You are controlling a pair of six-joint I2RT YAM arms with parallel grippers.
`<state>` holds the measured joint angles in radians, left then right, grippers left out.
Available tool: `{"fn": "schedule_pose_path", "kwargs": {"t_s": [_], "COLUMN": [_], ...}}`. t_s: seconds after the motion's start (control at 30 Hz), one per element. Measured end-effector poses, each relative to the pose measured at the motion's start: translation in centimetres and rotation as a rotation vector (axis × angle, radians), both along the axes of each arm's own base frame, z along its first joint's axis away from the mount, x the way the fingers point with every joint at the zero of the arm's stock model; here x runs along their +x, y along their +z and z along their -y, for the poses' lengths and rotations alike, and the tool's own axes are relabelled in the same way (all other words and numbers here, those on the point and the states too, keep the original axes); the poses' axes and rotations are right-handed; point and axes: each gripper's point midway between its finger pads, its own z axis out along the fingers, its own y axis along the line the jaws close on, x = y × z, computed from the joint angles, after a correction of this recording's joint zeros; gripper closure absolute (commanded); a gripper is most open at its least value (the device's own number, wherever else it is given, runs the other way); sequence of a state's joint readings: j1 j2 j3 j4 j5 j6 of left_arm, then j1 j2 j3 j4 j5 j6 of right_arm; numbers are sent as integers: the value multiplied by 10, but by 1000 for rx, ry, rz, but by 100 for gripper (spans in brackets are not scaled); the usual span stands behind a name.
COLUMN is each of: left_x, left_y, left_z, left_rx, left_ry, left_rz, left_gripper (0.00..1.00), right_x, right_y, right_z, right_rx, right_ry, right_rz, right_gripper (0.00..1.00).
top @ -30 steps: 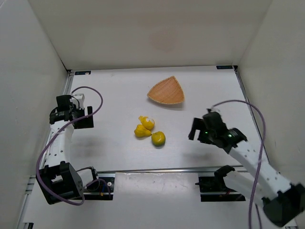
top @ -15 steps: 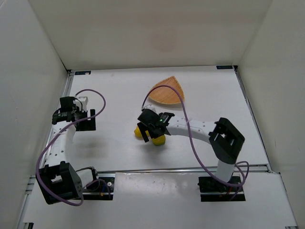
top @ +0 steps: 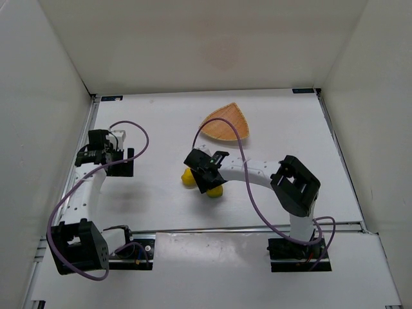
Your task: Place and organize the fake fruits in the fruit bowl
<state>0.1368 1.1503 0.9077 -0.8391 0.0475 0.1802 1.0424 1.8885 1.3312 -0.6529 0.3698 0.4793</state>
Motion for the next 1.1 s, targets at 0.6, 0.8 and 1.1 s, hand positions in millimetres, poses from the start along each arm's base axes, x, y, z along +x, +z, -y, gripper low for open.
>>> {"fn": "schedule_pose_path", "kwargs": {"t_s": [0.6,0.8,1.1], "left_x": [13,32,15], "left_y": [8,20,-6], "left_z": [56,115,205], "left_rx": [176,191,142], "left_ry": [-301,-518,-817], "left_rz": [-41,-19,-96], "left_gripper": [0,0,0], "right_x": [163,292,313], "right_y": [151,139,48], "right_z": [63,81,82], "right_rx": [346,350,317], "right_ry": [-386,-553,-556], "right_rz": [281,386,208], "right_gripper": [69,59,0]}}
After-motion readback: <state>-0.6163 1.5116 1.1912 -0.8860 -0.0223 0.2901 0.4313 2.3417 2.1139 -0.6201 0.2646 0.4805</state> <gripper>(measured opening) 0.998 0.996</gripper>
